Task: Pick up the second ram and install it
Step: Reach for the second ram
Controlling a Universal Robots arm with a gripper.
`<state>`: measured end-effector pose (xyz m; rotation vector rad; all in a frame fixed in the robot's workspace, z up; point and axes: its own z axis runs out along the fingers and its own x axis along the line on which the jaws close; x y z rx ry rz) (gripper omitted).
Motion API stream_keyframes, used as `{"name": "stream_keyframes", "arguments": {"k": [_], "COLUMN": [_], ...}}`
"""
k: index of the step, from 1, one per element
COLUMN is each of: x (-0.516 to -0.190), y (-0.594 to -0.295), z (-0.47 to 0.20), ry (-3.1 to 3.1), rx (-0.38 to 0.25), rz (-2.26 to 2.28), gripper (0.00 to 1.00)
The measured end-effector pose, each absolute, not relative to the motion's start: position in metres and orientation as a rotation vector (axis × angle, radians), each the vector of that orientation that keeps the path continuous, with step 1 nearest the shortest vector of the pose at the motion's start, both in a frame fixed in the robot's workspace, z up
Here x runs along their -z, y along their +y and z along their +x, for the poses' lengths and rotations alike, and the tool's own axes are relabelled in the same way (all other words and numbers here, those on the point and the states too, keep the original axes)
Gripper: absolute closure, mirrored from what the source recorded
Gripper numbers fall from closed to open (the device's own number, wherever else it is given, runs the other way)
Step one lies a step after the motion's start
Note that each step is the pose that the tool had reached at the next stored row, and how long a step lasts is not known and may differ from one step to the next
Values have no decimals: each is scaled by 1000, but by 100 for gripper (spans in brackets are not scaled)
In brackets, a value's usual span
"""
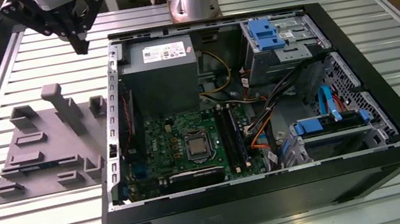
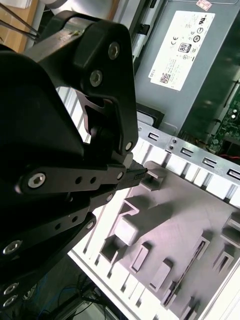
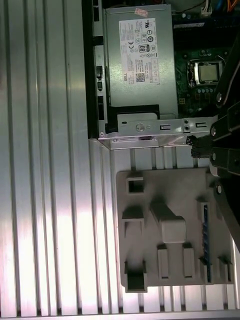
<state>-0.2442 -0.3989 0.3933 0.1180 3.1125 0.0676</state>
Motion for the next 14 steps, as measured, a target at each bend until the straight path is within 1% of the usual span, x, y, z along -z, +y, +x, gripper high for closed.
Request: {"name": "stream_keyframes", "arguments": {"k": [14], "x": [-393], "y": [-399], "z": [-254], "ry": [3113], "rx": [-68], "rz": [118], "gripper": [89]}}
